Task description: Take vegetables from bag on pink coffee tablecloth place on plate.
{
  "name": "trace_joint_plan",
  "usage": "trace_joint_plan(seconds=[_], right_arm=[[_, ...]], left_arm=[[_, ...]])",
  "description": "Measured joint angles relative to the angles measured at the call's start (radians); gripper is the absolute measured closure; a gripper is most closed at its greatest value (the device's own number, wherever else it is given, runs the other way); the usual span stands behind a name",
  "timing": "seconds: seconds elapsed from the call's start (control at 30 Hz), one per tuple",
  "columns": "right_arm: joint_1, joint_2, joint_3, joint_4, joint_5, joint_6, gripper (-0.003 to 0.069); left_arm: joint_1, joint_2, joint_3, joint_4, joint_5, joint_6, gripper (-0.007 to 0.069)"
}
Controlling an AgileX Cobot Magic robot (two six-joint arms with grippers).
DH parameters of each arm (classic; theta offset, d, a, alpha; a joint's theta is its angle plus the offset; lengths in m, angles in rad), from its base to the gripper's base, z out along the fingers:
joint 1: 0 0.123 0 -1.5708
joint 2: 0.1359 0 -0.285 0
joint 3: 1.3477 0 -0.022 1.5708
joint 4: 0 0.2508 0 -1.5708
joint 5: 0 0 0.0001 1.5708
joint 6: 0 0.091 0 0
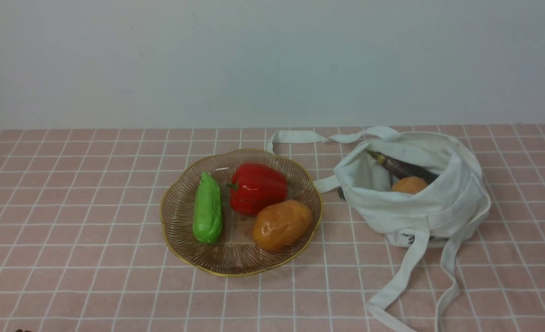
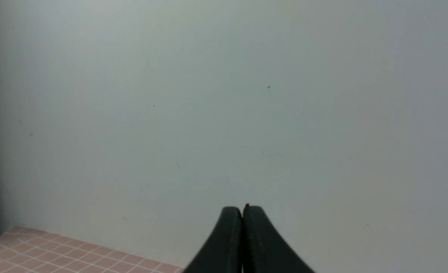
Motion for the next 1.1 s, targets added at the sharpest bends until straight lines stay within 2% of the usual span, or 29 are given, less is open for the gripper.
trace_joint_plan(seconds=[0.13,0.3,0.47,0.7,0.83,1.1], right_arm=[[0.000,0.000,0.015,0.000,-0.001,0.000,0.0674],[-0.019,0.000,0.140,-0.004,-0.006,0.000,0.0674],[-0.166,0.000,0.268,-0.009,0.025,0.013,0.0674],[-0.348,0.000,0.313,-0.032,0.082,0.015,0.0674],[-0.362,0.000,0.312,-0.043,0.142,0.015,0.0674],[-0.372,0.000,0.310,-0.045,0.152,0.016,0.0674]], left_arm=[[0.000,0.000,0.000,0.000,0.000,0.000,0.0629],[0.000,0.000,0.000,0.000,0.000,0.000,0.0629],[0.000,0.000,0.000,0.000,0.000,0.000,0.0629],[0.000,0.000,0.000,0.000,0.000,0.000,0.0629],[0.000,0.000,0.000,0.000,0.000,0.000,0.0629],[0.000,0.000,0.000,0.000,0.000,0.000,0.0629]])
